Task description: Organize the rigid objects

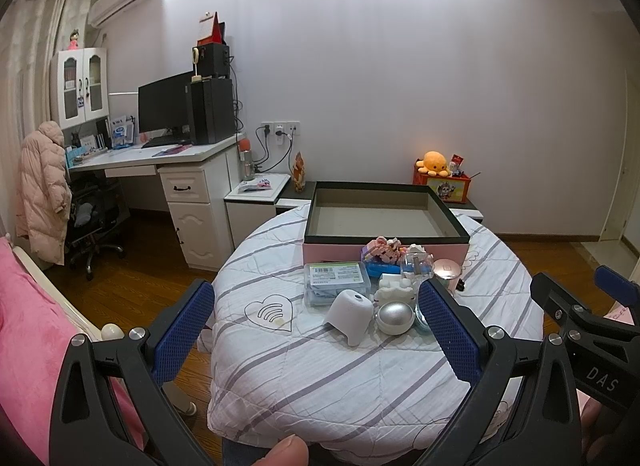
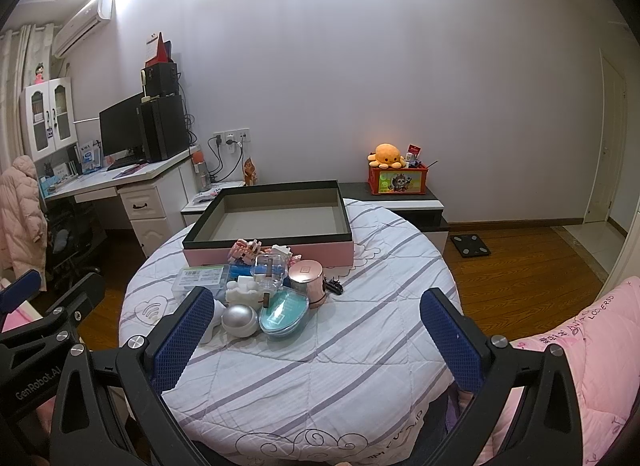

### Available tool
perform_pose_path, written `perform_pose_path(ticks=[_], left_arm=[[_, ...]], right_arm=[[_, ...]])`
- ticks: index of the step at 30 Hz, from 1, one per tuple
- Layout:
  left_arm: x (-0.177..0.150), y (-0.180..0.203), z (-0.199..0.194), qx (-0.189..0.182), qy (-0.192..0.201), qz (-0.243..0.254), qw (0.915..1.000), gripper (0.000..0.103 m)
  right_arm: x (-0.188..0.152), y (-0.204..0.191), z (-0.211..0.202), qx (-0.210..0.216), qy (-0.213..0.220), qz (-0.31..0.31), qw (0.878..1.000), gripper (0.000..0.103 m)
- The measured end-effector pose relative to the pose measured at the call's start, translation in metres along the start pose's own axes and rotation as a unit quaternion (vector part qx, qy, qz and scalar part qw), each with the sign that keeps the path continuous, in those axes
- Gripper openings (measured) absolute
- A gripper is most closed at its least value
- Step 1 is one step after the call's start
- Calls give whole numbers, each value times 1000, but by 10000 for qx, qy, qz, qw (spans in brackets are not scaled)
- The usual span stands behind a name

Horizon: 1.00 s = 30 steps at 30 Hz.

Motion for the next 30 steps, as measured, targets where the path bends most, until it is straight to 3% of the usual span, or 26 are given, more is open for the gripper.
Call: perform_pose_path(ticks=[21,30], left_arm=[[-7,3,4,-24,-64,7,10000,103],[-29,5,43,-94,-447,18,9990,103]], right_arm=[[-2,5,8,-6,-81,22,10000,103],[-17,16,41,-121,-376,-57,9992,103]])
Point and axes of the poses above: each gripper's, at about its wrist camera, not at the fingertips, and z roughly the way its jaws point, y to its right, x to its top, the point moved 6 cm from there along z, roughly the way its jaws point, and after that the axes turned 12 degrees about z, right-handed, at the moved point
